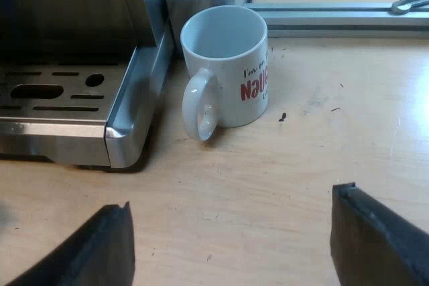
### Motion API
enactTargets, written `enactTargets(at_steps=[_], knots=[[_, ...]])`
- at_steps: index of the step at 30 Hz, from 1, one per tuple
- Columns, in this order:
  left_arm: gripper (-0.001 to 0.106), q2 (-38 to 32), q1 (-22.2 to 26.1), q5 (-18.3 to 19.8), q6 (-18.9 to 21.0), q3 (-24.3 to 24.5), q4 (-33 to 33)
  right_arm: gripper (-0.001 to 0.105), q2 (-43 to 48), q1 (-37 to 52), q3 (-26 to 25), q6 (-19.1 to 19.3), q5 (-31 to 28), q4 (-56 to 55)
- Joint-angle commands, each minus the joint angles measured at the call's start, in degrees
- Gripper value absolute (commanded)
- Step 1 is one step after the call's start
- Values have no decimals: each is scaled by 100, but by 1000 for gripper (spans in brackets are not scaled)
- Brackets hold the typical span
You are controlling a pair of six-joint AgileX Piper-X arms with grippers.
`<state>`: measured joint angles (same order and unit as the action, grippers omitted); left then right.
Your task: Grind coffee beans and then tamp
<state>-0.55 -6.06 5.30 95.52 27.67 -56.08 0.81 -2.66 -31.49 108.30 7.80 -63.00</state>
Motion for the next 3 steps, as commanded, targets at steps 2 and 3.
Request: enactTargets(at_steps=[2, 3], knots=[[79, -824, 5, -72, 67, 11, 90, 63, 221, 20, -19, 25, 2, 72], [79, -824, 5, -72, 67, 11, 90, 63, 221, 20, -19, 25, 2, 72]])
